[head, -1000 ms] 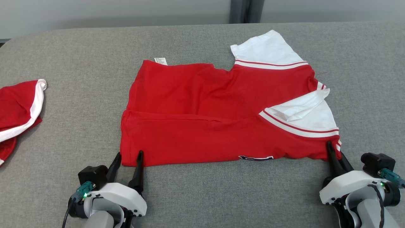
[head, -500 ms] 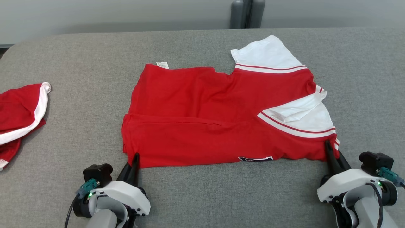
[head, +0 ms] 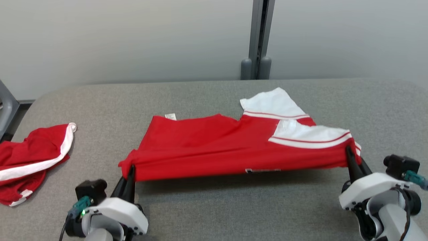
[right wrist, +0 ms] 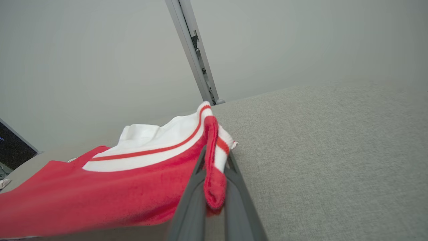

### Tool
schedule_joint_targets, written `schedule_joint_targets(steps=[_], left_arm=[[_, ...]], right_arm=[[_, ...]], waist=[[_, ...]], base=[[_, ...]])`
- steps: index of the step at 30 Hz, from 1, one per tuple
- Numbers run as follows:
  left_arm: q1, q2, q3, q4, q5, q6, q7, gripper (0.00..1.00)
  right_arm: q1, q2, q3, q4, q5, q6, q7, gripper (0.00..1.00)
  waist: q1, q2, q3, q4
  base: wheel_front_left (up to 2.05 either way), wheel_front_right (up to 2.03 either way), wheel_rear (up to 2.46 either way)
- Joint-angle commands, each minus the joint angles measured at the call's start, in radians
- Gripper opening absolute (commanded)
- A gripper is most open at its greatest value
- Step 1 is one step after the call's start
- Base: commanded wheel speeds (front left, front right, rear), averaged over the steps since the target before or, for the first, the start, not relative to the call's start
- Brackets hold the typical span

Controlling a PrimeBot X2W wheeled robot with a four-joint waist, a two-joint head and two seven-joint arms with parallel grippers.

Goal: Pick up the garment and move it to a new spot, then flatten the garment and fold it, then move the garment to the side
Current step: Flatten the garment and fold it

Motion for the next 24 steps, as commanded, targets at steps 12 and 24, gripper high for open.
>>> schedule_joint_targets(steps=[12, 24], left_arm=[[0.245, 0.009, -0.02, 0.059, -0.048, 0.009, -0.001, 0.0], [0.234, 0.005, -0.053, 0.017, -0.037, 0.066, 0.0, 1.0]], right_arm=[[0.28, -0.01, 0.006, -0.001, 0.054, -0.001, 0.0, 0.0], [0.266, 0.007, -0.04, -0.031, -0.038, 0.0, 0.0, 1.0]], waist=[[0.0, 0.0, -0.075, -0.018], [0.0, 0.0, -0.019, -0.016]], base=[[0.0, 0.0, 0.0], [0.0, 0.0, 0.0]])
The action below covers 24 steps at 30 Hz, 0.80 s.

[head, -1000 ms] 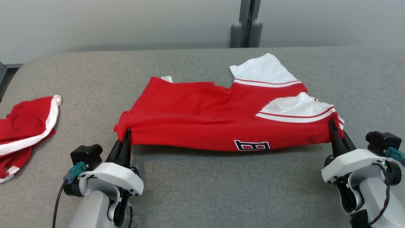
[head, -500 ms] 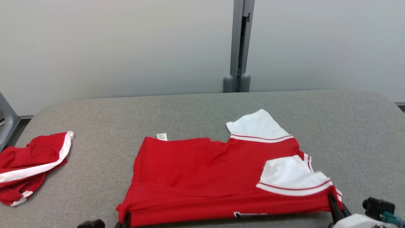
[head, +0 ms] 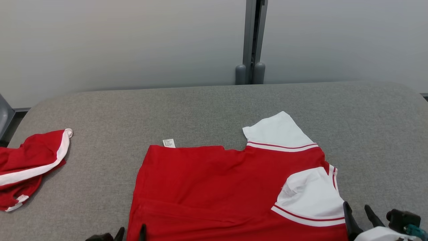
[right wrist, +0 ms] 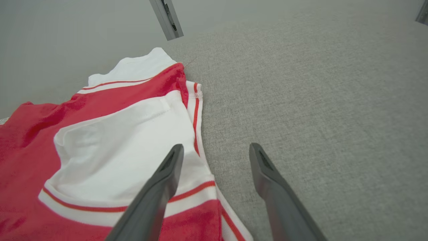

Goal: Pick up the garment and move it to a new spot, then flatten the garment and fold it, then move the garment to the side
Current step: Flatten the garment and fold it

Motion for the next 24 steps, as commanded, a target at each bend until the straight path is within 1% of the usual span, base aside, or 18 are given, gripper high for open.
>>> schedule_joint_targets(steps=[1, 3, 6, 10, 15, 17, 21, 24], left_arm=[[-0.037, 0.005, 0.008, -0.012, 0.018, 0.013, 0.0, 1.0], [-0.083, 0.006, 0.013, -0.023, 0.037, 0.02, 0.0, 1.0], [-0.166, 0.02, 0.012, 0.001, 0.065, 0.025, 0.0, 1.0], [-0.338, 0.041, -0.003, 0.079, 0.091, 0.025, 0.013, 1.0], [-0.509, 0.054, -0.013, 0.192, 0.098, 0.022, 0.055, 1.0], [-0.535, 0.055, -0.013, 0.214, 0.095, 0.018, 0.062, 1.0], [-0.613, 0.056, -0.03, 0.298, 0.104, 0.012, 0.075, 1.0], [-0.647, 0.052, -0.043, 0.35, 0.112, 0.001, 0.064, 1.0]], right_arm=[[-0.032, -0.003, -0.012, -0.017, -0.022, 0.0, 0.0, 1.0], [-0.068, -0.005, -0.014, -0.029, -0.043, 0.0, 0.0, 1.0], [-0.131, -0.003, -0.008, -0.032, -0.072, 0.0, 0.0, 1.0], [-0.236, 0.003, 0.031, -0.022, -0.096, 0.0, 0.0, 1.0], [-0.347, 0.008, 0.094, -0.005, -0.105, 0.0, 0.001, 1.0], [-0.365, 0.01, 0.104, -0.003, -0.103, 0.0, 0.001, 1.0], [-0.423, 0.009, 0.14, 0.004, -0.092, 0.0, 0.001, 1.0], [-0.45, 0.005, 0.158, 0.003, -0.082, 0.0, 0.001, 1.0]], waist=[[0.0, -0.0001, 0.013, 0.001], [0.0, -0.0001, 0.024, 0.003], [0.0, -0.0001, 0.047, 0.006], [0.0, -0.0001, 0.101, 0.001], [0.0, -0.0001, 0.169, -0.017], [0.0, -0.0001, 0.184, -0.022], [0.0, -0.0001, 0.23, -0.039], [0.0, -0.0001, 0.254, -0.047]], base=[[0.0, 0.0, 0.0], [0.0, 0.0, 0.0], [0.0, 0.0, 0.0], [0.0, 0.0, 0.0], [0.0, 0.0, 0.0], [0.0, 0.0, 0.0], [0.0, 0.0, 0.0], [0.0, 0.0, 0.0]])
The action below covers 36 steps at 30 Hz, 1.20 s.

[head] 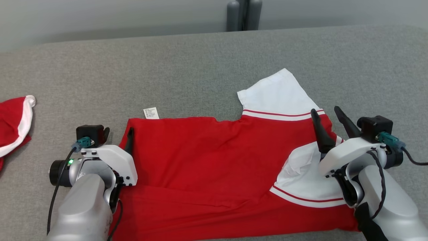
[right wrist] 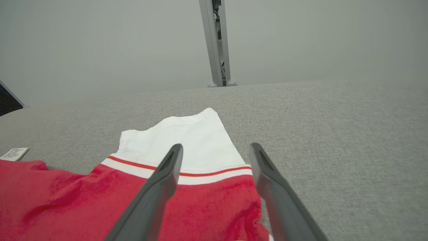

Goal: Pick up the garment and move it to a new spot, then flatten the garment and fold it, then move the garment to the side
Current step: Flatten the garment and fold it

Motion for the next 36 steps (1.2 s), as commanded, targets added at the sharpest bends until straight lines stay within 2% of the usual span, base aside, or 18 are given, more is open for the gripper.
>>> schedule_joint_targets(steps=[1, 11, 12, 13, 14, 22, 27, 30, 33, 35, 36], left_arm=[[-0.023, 0.0, -0.001, 0.011, 0.002, -0.008, -0.007, 1.0], [-0.091, -0.023, -0.03, 0.105, 0.0, -0.016, -0.045, 1.0], [-0.097, -0.025, -0.035, 0.11, 0.003, -0.02, -0.046, 0.66], [-0.104, -0.027, -0.042, 0.114, 0.008, -0.021, -0.048, 0.17], [-0.11, -0.029, -0.05, 0.12, 0.012, -0.024, -0.047, 0.0], [-0.161, -0.038, -0.087, 0.122, 0.013, -0.022, -0.058, 0.0], [-0.179, -0.044, -0.098, 0.059, -0.003, -0.011, -0.068, 0.0], [-0.158, -0.044, -0.123, -0.022, -0.041, -0.024, -0.069, 0.0], [-0.146, -0.044, -0.154, -0.064, -0.066, -0.017, -0.07, 0.0], [-0.148, -0.045, -0.174, -0.085, -0.083, -0.009, -0.07, 0.0], [-0.147, -0.044, -0.182, -0.092, -0.093, -0.006, -0.07, 0.0]], right_arm=[[-0.014, -0.008, 0.002, -0.002, 0.011, 0.0, 0.001, 1.0], [-0.111, -0.037, 0.037, 0.023, 0.023, 0.0, 0.004, 1.0], [-0.128, -0.039, 0.042, 0.03, 0.027, 0.0, 0.012, 1.0], [-0.147, -0.041, 0.049, 0.036, 0.027, 0.0, 0.022, 1.0], [-0.168, -0.044, 0.057, 0.043, 0.03, 0.0, 0.034, 1.0], [-0.337, -0.08, 0.085, 0.157, 0.037, 0.0, 0.154, 1.0], [-0.417, -0.1, 0.106, 0.262, 0.026, 0.0, 0.262, 1.0], [-0.465, -0.114, 0.114, 0.324, 0.011, 0.0, 0.281, 1.0], [-0.488, -0.116, 0.126, 0.374, 0.001, 0.0, 0.309, 1.0], [-0.504, -0.117, 0.141, 0.401, -0.008, 0.0, 0.332, 0.7], [-0.505, -0.116, 0.143, 0.413, -0.008, 0.0, 0.337, 0.0]], waist=[[0.0, 0.0, 0.019, -0.012], [0.0, 0.0, 0.077, -0.008], [0.0, 0.0, 0.082, -0.005], [0.0, 0.0, 0.088, -0.001], [0.0, 0.0, 0.094, 0.003], [0.0, 0.0, 0.14, 0.073], [0.0, 0.0, 0.171, 0.133], [0.0, 0.0, 0.198, 0.172], [0.0, 0.0, 0.211, 0.19], [0.0, 0.0, 0.219, 0.197], [0.0, 0.0, 0.221, 0.198]], base=[[0.0, 0.0, 0.0], [0.0, 0.0, 0.0], [0.0, 0.0, 0.0], [0.0, 0.0, 0.0], [0.0, 0.0, 0.0], [0.0, 0.0, 0.0], [0.0, 0.0, 0.0], [0.0, 0.0, 0.0], [0.0, 0.0, 0.0], [0.0, 0.0, 0.0], [0.0, 0.0, 0.0]])
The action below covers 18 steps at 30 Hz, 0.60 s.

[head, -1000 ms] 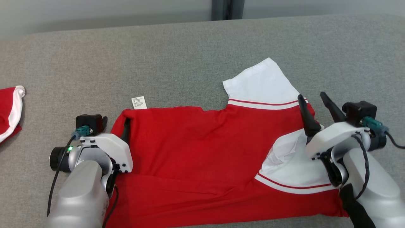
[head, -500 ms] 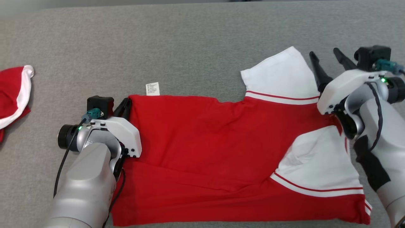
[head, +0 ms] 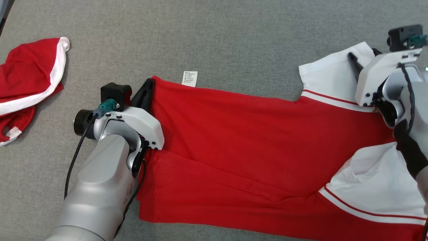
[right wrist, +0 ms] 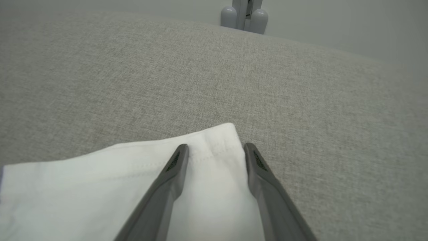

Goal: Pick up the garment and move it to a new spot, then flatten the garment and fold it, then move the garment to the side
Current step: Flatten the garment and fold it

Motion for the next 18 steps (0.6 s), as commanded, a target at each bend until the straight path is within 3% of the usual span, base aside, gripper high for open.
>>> schedule_joint_targets(steps=[1, 6, 11, 18], left_arm=[[-0.003, 0.006, -0.001, -0.004, -0.008, 0.009, -0.004, 0.0], [-0.019, 0.006, -0.018, -0.037, -0.034, 0.029, -0.004, 0.0], [-0.037, 0.008, 0.016, -0.082, -0.023, 0.057, -0.004, 0.0], [-0.021, 0.023, 0.061, -0.11, 0.005, 0.047, -0.003, 0.0]], right_arm=[[0.01, -0.002, 0.005, 0.015, -0.001, 0.0, 0.01, 0.0], [-0.043, -0.045, -0.003, 0.036, -0.022, 0.0, -0.062, 0.0], [-0.098, -0.077, -0.062, 0.067, -0.064, 0.0, -0.204, 0.0], [-0.109, -0.059, -0.138, 0.085, -0.119, 0.0, -0.318, 0.0]], waist=[[0.0, 0.0, 0.007, 0.006], [0.0, 0.0, 0.013, 0.013], [0.0, 0.0, 0.012, 0.016], [0.0, 0.0, -0.036, -0.011]], base=[[0.0, 0.0, 0.0], [0.0, 0.0, 0.0], [0.0, 0.0, 0.0], [0.0, 0.0, 0.0]])
